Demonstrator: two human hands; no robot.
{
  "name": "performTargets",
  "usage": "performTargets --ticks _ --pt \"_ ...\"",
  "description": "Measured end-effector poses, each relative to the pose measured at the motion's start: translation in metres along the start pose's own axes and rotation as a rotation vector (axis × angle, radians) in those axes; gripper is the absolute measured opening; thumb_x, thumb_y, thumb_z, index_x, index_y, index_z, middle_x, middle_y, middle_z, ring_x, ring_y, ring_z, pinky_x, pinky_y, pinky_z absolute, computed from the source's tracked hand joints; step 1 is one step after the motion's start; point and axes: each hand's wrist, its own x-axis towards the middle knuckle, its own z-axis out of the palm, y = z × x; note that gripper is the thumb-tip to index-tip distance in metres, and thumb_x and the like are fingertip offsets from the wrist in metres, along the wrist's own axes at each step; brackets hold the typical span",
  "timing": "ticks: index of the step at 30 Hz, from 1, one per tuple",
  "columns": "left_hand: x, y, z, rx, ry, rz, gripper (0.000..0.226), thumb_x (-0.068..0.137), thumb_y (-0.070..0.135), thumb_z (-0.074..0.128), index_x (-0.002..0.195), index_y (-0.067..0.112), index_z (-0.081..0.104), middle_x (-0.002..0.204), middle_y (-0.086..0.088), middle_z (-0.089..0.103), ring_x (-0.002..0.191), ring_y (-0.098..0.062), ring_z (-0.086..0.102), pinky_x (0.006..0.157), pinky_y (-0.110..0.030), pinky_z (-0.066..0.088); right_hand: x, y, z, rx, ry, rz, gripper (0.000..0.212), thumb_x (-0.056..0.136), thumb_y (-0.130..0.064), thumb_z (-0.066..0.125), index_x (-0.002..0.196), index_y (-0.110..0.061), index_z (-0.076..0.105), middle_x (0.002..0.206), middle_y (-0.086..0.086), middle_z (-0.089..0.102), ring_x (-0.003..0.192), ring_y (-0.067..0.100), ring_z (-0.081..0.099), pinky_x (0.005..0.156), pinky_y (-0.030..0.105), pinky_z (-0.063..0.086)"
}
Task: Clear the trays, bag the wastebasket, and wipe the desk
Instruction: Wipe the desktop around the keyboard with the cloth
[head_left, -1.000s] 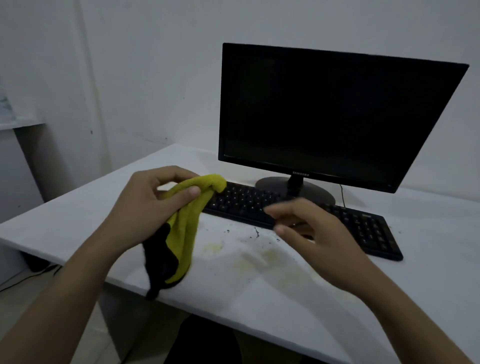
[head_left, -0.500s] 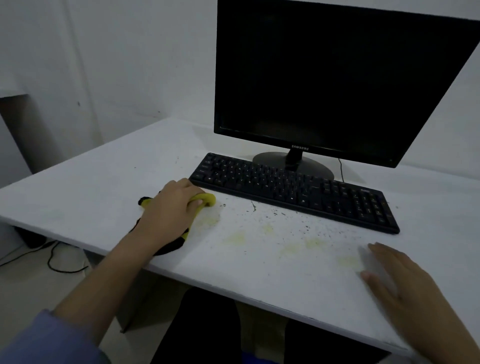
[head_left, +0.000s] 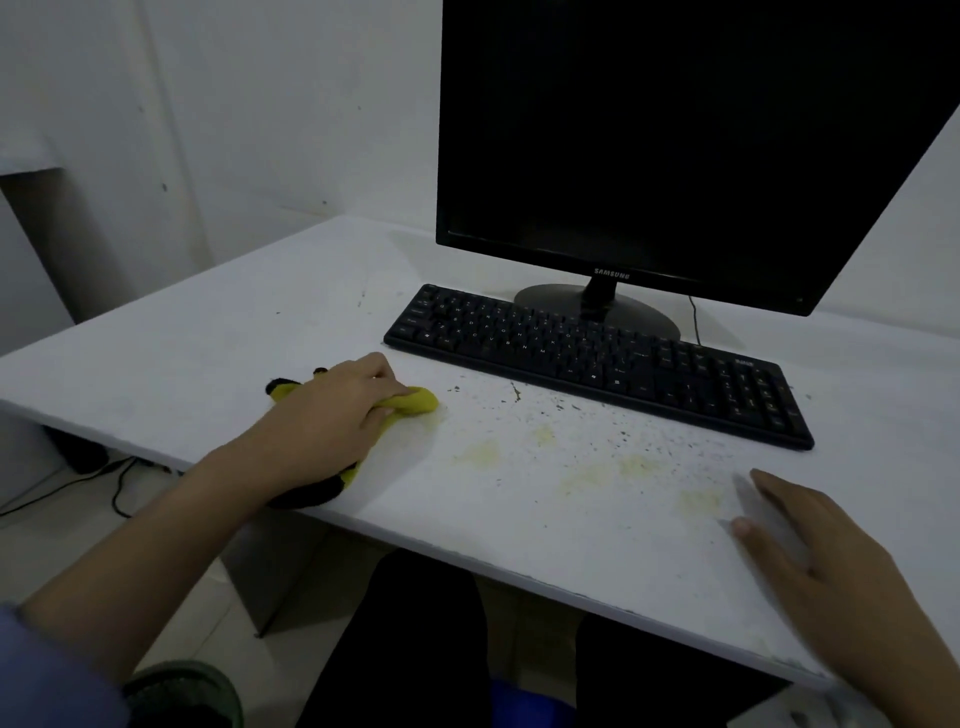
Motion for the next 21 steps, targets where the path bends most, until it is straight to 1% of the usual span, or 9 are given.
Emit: performTargets --ticks 4,6,8,10,11,13,15,17,21 --pt "0.010 0.012 0.008 0.013 0.053 -0.024 0.031 0.094 0.010 0.043 0.120 0.013 0.061 0.108 -0.004 0.053 0.093 -0.019 0.048 0.077 -0.032 0.044 -0.001 -0.001 0.000 -0.005 0.003 0.004 0.051 0.088 -0.033 0.053 0.135 -0.016 0.044 0.136 0.005 0.050 0.124 0.024 0.046 0.102 0.034 0.033" --pt "0.010 0.025 0.013 -0.013 0.018 0.039 0.035 0.094 0.009 0.043 0.124 0.018 0.058 0.111 0.000 0.051 0.094 -0.014 0.045 0.080 -0.031 0.045 0.000 -0.002 0.001 -0.003 0.006 0.007 0.052 0.087 -0.034 0.053 0.134 -0.016 0.045 0.135 0.006 0.051 0.123 0.024 0.046 0.100 0.034 0.033" --pt "0.004 0.031 0.012 0.012 -0.020 0.075 0.037 0.095 0.011 0.042 0.128 0.023 0.054 0.115 0.003 0.049 0.094 -0.010 0.041 0.078 -0.027 0.042 0.000 -0.001 0.001 -0.004 0.010 0.001 0.056 0.086 -0.044 0.051 0.133 -0.015 0.046 0.133 0.007 0.052 0.122 0.025 0.047 0.099 0.035 0.034" --pt "-0.004 0.023 0.007 0.082 -0.039 0.043 0.037 0.096 0.013 0.040 0.130 0.023 0.052 0.118 0.003 0.047 0.092 -0.009 0.038 0.075 -0.025 0.040 0.000 0.000 0.002 -0.022 0.013 -0.016 0.068 0.083 -0.061 0.043 0.132 -0.014 0.047 0.131 0.008 0.053 0.120 0.026 0.049 0.097 0.036 0.036" --pt "-0.006 0.017 0.004 0.120 -0.038 0.003 0.036 0.096 0.012 0.040 0.129 0.022 0.052 0.117 0.002 0.047 0.091 -0.010 0.039 0.074 -0.027 0.042 0.000 0.001 0.003 -0.028 0.017 -0.018 0.072 0.079 -0.062 0.039 0.132 -0.014 0.047 0.131 0.008 0.054 0.120 0.027 0.049 0.097 0.037 0.036" --pt "-0.007 0.007 0.001 0.163 -0.015 -0.074 0.033 0.094 0.011 0.041 0.123 0.015 0.056 0.112 -0.002 0.049 0.091 -0.015 0.046 0.076 -0.033 0.046 0.001 0.000 0.003 -0.033 0.016 -0.008 0.068 0.083 -0.059 0.043 0.133 -0.013 0.047 0.131 0.010 0.054 0.119 0.029 0.049 0.097 0.038 0.036" --pt "-0.004 0.008 0.004 0.143 0.012 -0.092 0.030 0.093 0.013 0.041 0.117 0.009 0.059 0.107 -0.005 0.050 0.084 -0.018 0.049 0.073 -0.034 0.046 0.001 -0.001 0.003 -0.036 0.011 0.000 0.061 0.084 -0.048 0.047 0.134 -0.013 0.045 0.132 0.011 0.052 0.120 0.030 0.048 0.099 0.041 0.036" --pt "0.000 0.018 0.008 0.100 0.029 -0.049 0.030 0.093 0.019 0.043 0.116 0.009 0.059 0.106 -0.003 0.049 0.078 -0.014 0.045 0.067 -0.030 0.041 0.001 -0.001 0.003 -0.034 0.014 0.008 0.055 0.086 -0.037 0.051 0.134 -0.013 0.045 0.134 0.012 0.051 0.122 0.031 0.047 0.101 0.042 0.035" --pt "-0.011 0.031 0.013 0.048 -0.001 0.125 0.043 0.089 0.033 0.034 0.124 0.023 0.057 0.110 0.003 0.048 0.089 -0.013 0.043 0.073 -0.030 0.041 0.001 0.002 0.005 -0.021 0.019 0.003 0.052 0.087 -0.033 0.053 0.135 -0.014 0.045 0.134 0.009 0.051 0.123 0.029 0.046 0.102 0.040 0.035"
